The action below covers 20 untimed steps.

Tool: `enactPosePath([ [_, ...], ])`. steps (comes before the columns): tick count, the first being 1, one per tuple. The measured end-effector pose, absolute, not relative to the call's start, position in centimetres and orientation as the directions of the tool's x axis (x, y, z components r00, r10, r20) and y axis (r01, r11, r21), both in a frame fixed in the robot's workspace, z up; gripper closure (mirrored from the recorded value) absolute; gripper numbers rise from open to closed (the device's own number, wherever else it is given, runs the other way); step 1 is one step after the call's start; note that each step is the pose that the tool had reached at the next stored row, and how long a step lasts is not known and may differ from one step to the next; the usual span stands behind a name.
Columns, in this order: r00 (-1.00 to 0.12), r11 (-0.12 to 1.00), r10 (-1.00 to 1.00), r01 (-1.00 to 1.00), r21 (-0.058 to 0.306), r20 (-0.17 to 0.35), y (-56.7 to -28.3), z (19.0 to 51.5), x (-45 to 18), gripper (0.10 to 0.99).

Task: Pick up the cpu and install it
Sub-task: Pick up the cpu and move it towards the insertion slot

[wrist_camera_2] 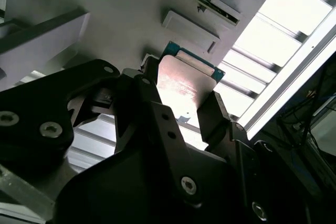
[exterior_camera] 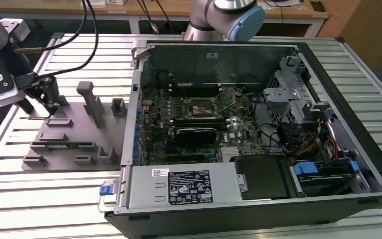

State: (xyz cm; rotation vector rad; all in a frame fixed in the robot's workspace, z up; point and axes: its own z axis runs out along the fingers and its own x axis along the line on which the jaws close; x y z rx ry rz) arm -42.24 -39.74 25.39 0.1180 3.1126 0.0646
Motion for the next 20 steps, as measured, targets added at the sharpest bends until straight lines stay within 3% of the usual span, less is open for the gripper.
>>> enactPosePath([
  [20,-0.997,0.996,0.076,0.075,0.042,-0.025,-39.7,27.6,-42.2,0.545],
])
